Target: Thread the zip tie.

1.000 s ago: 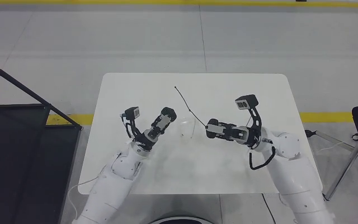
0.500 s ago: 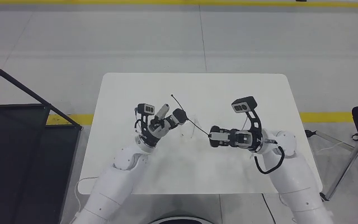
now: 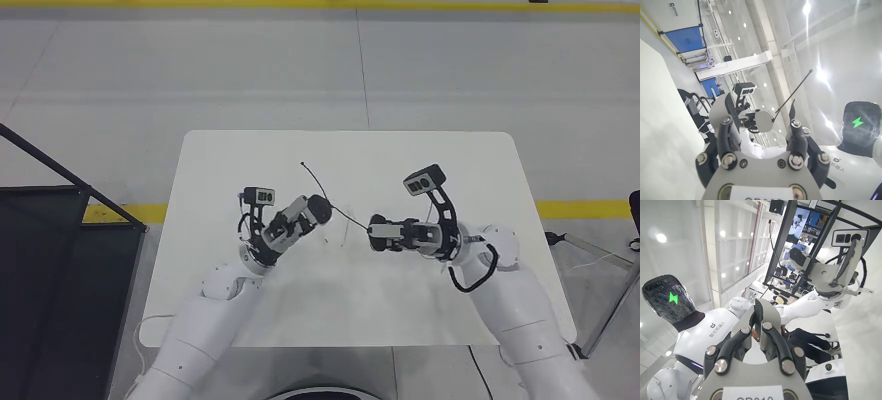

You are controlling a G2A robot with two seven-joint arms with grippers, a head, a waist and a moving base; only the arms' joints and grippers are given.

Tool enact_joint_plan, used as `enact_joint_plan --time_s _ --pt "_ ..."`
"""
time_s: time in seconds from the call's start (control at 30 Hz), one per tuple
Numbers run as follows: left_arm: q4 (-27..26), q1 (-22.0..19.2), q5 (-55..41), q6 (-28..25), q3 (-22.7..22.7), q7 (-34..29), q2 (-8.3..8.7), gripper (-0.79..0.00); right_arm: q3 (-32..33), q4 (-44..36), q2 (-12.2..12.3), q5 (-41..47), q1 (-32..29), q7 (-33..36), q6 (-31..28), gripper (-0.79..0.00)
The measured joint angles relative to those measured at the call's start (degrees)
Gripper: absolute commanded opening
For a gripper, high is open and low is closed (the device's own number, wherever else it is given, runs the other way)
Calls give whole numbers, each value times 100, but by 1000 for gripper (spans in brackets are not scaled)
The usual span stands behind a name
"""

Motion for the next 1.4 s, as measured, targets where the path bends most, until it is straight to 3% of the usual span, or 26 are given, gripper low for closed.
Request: enact_joint_plan --time_s 0.37,0.73,1.07,1.13,1.2,1.23,1.3,1.4 --pt "59 12 1832 -1284 109 1447 -175 -366 -63 89 -43 14 57 -23 80 -785" --pt "-613 407 5178 -1282 -148 4128 -436 -428 -64 163 -68 87 100 110 215 -785" --pt "-319 412 8440 -1283 -118 7111 -500 -453 -45 222 -91 170 127 126 315 -785" --pt "-151 361 9103 -1283 -108 7757 -503 -406 -29 228 -95 215 125 134 350 -785" --pt "11 322 9784 -1255 -136 8381 -506 -40 -10 233 -98 257 122 134 378 -785" --pt "74 313 10055 -1201 -139 8645 -511 0 -2 232 -99 269 120 131 389 -785" --pt "202 314 10500 -1086 -100 9200 -529 0 10 229 -100 276 116 123 398 -785" --pt "217 316 10539 -1078 -89 9309 -532 0 11 228 -100 275 116 122 398 -785"
